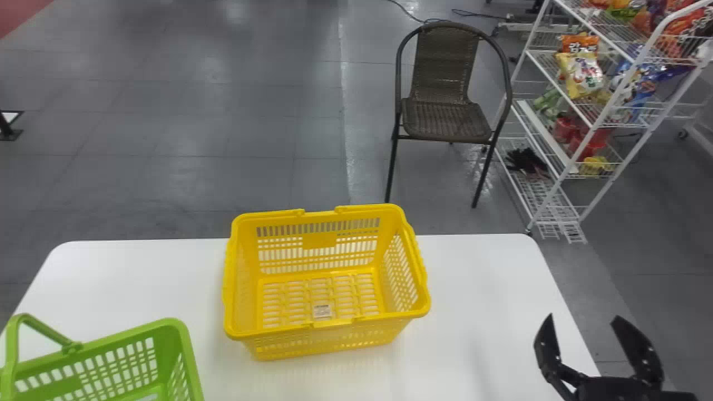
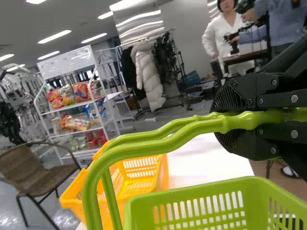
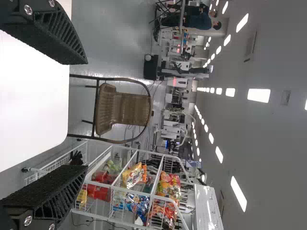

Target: Grasp handle with right gripper to insert into left gripper then lift and swing left to center

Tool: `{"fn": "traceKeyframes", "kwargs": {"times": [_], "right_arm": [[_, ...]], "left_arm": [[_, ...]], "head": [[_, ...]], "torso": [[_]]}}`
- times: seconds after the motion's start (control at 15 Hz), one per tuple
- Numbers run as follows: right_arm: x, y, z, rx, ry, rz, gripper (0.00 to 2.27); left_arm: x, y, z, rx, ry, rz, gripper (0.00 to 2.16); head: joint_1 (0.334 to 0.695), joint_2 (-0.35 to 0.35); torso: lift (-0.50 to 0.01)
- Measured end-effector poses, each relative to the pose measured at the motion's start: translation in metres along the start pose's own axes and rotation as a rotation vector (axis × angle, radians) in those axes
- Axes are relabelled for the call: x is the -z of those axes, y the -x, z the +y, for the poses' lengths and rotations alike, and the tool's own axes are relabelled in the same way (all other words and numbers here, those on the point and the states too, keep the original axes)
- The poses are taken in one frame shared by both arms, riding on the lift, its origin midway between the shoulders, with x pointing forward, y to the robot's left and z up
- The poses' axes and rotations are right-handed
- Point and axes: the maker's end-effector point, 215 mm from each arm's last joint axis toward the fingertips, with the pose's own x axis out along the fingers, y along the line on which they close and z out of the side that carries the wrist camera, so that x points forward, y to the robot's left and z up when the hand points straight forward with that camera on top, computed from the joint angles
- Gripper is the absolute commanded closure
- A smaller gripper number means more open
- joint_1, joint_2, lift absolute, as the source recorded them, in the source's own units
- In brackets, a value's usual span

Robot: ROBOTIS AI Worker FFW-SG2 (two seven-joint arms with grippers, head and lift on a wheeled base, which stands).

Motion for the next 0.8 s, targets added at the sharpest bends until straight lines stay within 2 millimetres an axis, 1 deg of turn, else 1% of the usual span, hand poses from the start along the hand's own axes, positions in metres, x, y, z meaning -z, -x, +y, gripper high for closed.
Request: {"fn": "traceKeyframes", "kwargs": {"times": [0.07, 0.13, 0.33, 0.47, 0.73, 0.8], "right_arm": [[0.001, 0.000, -0.001, 0.001, 0.001, 0.002, 0.02], [0.001, 0.001, -0.001, 0.001, 0.001, 0.002, 0.02], [0.001, 0.001, 0.002, -0.002, -0.001, 0.001, 0.02], [0.002, 0.001, 0.004, -0.005, -0.003, 0.003, 0.02], [0.000, 0.001, 0.006, -0.010, -0.004, 0.005, 0.02], [0.000, 0.002, 0.006, -0.009, -0.003, 0.006, 0.02]], "left_arm": [[0.013, -0.014, -0.011, 0.025, -0.009, 0.017, 2.06], [0.022, -0.026, -0.021, 0.047, -0.018, 0.029, 2.06], [0.048, -0.057, -0.051, 0.104, -0.046, 0.074, 2.06], [0.064, -0.080, -0.071, 0.157, -0.055, 0.098, 2.06], [0.085, -0.124, -0.093, 0.230, -0.055, 0.142, 2.06], [0.090, -0.138, -0.101, 0.257, -0.055, 0.157, 2.06]], "head": [[0.695, -0.240], [0.695, -0.274], [0.695, -0.349], [0.695, -0.350], [0.695, -0.350], [0.695, -0.350]], "torso": [[0.000], [0.000], [0.000], [0.000], [0.000], [0.000]]}}
